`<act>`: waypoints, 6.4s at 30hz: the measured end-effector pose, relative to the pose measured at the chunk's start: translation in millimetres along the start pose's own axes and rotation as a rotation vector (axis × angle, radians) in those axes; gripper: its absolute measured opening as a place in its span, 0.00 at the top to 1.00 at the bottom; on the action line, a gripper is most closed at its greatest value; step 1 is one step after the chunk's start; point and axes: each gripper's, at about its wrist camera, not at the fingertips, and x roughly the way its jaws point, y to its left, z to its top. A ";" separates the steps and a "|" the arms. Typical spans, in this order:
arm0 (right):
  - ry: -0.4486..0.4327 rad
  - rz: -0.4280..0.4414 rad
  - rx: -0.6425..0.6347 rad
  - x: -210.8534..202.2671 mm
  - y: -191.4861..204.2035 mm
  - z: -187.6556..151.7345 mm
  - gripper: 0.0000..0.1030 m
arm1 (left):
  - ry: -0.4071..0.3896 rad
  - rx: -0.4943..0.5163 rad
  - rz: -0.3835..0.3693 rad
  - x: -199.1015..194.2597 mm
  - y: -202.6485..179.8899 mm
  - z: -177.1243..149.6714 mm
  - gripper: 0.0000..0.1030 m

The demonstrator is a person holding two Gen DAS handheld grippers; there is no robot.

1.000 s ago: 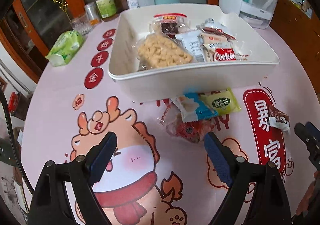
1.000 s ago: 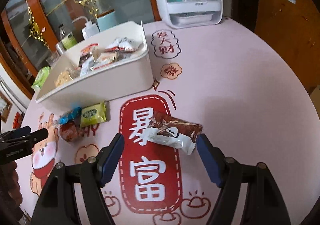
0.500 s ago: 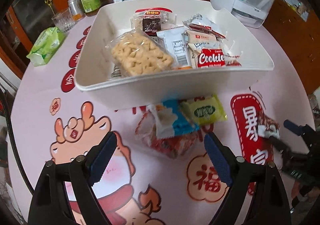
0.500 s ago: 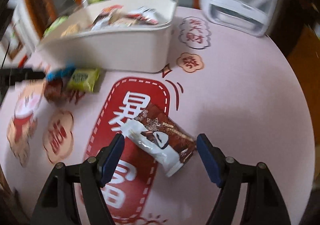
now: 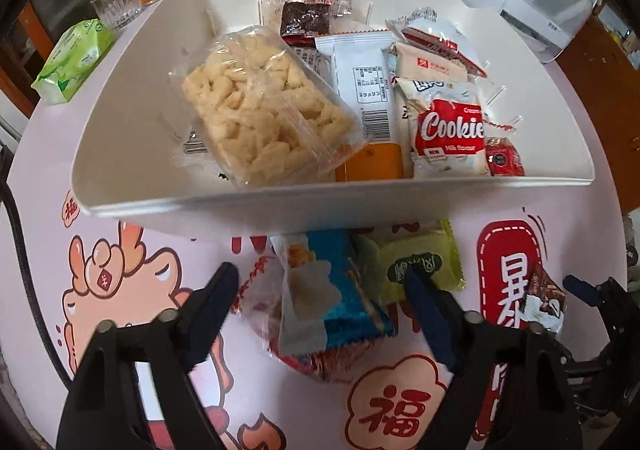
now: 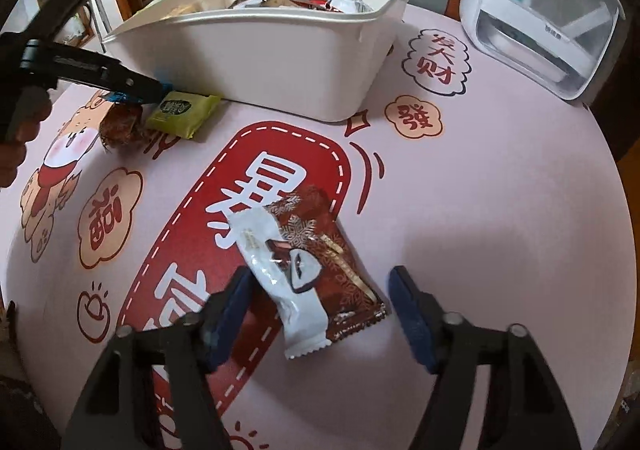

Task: Organize snacks
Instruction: 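Grasp the blue-and-white pack with the left tool while the right tool grasps the chocolate bar, then carry both packs into the white tray and open both tools, then raise both tools out of the tray toward the last two packs, then grasp the red wrapped pack with the left tool while the right tool grasps the yellow-green pack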

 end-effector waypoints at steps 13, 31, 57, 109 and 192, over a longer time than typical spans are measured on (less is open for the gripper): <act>-0.060 0.018 0.108 -12.9 16.8 -7.2 0.60 | 0.026 -0.007 -0.029 3.1 4.7 -9.5 0.71; -0.350 0.057 0.204 -104.4 80.6 54.2 0.61 | -0.179 0.147 -0.106 -138.9 0.5 -31.9 0.71; -0.508 -0.228 0.491 -113.9 50.7 206.9 0.60 | -0.431 0.158 0.014 -188.8 -1.6 102.8 0.71; -0.487 -0.249 0.541 -137.8 73.1 117.5 0.39 | -0.376 0.139 0.087 -188.7 4.1 23.0 0.13; -0.057 -0.127 0.414 48.4 112.4 100.9 0.48 | -0.027 0.123 -0.061 -23.6 61.0 -69.6 0.50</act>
